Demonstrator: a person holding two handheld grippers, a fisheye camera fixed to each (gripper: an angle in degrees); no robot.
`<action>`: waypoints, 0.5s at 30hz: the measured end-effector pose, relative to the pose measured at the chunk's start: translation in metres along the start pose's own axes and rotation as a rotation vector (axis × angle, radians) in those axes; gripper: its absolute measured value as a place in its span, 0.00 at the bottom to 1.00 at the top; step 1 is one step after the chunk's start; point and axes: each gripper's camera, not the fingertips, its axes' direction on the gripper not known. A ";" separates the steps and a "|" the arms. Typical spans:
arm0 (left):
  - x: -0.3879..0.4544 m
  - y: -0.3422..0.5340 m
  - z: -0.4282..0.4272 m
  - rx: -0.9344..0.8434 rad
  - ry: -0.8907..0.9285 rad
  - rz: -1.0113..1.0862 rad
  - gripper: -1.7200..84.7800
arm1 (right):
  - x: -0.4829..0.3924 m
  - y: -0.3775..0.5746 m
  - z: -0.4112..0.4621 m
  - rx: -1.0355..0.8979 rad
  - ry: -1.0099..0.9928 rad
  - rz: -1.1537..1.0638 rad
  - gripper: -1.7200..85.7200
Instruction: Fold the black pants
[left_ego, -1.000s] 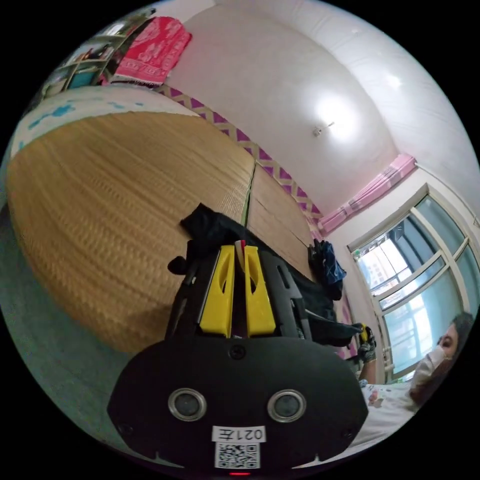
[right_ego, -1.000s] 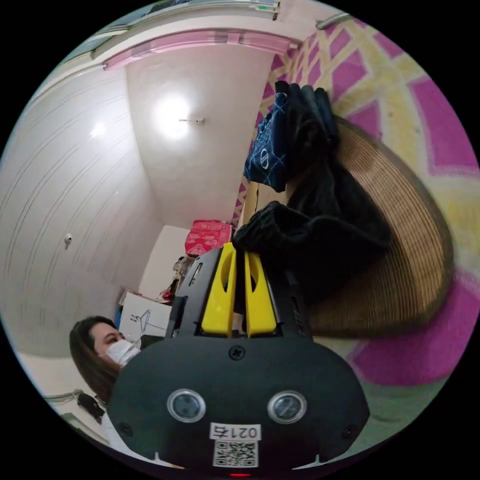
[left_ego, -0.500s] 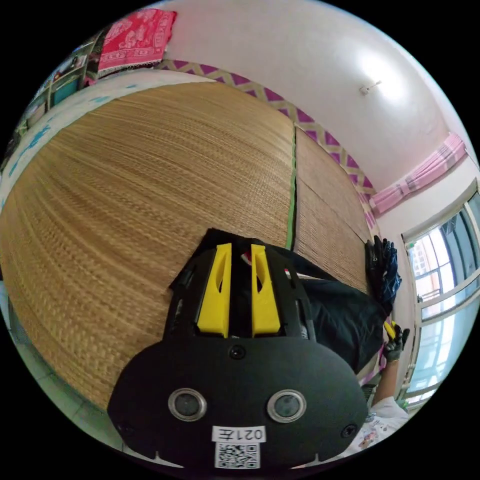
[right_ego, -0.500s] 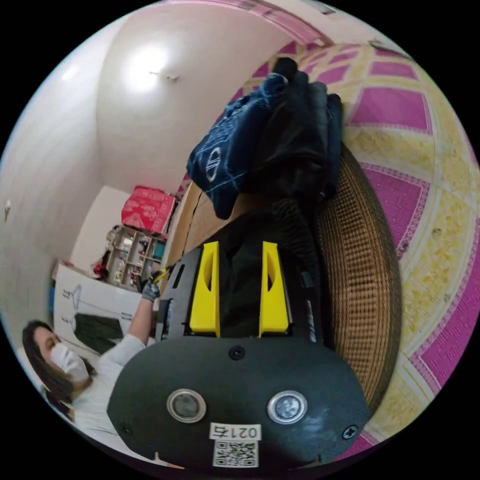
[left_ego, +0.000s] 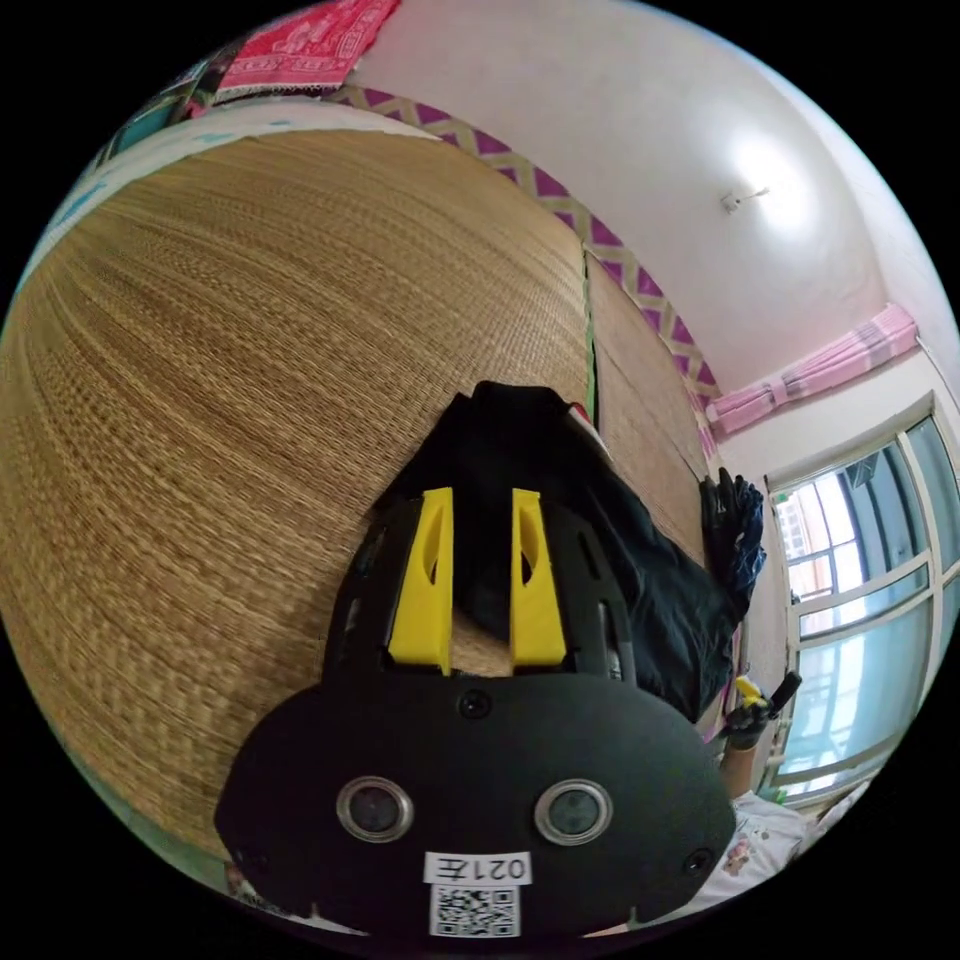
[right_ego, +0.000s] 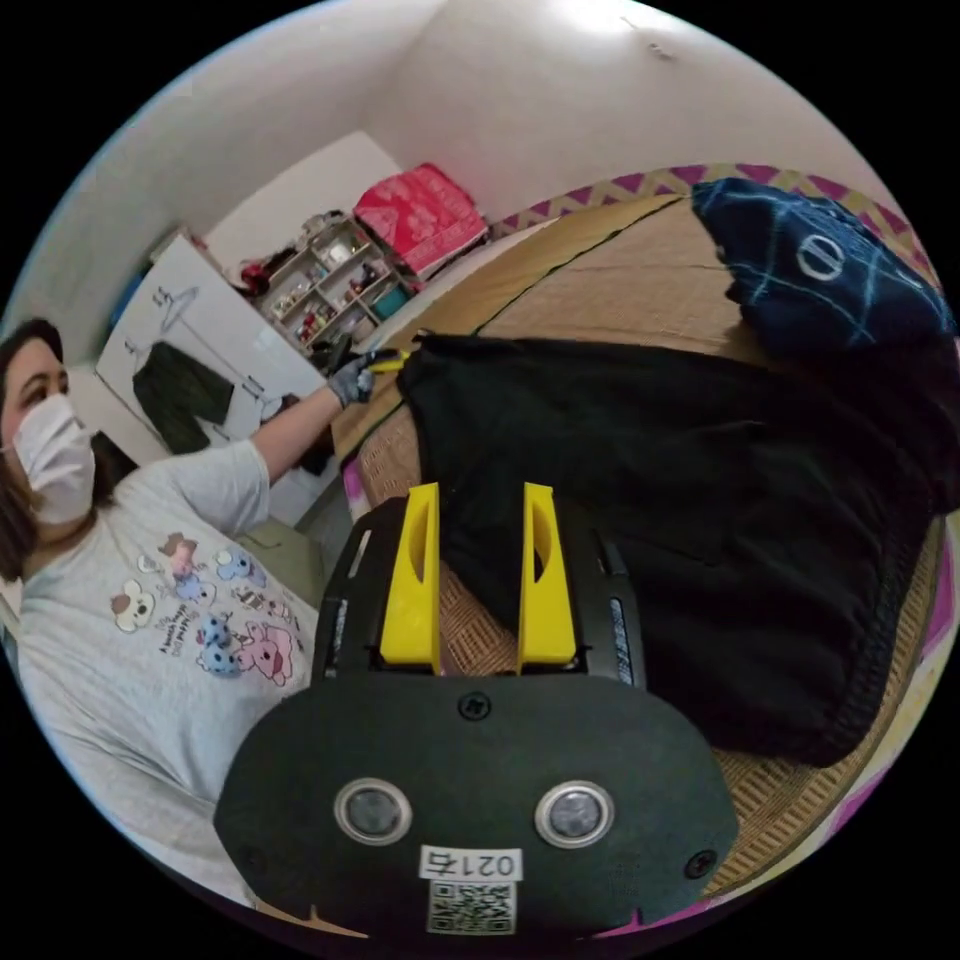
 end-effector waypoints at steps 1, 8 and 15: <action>-0.004 -0.001 -0.003 0.026 0.016 -0.015 0.03 | -0.006 0.000 0.007 -0.012 -0.004 -0.012 0.16; 0.006 0.008 -0.062 0.124 0.092 0.078 0.01 | -0.068 0.006 0.058 -0.104 0.029 -0.145 0.15; -0.038 0.008 -0.049 0.088 0.010 -0.037 0.01 | -0.116 0.001 0.124 -0.192 0.192 -0.295 0.15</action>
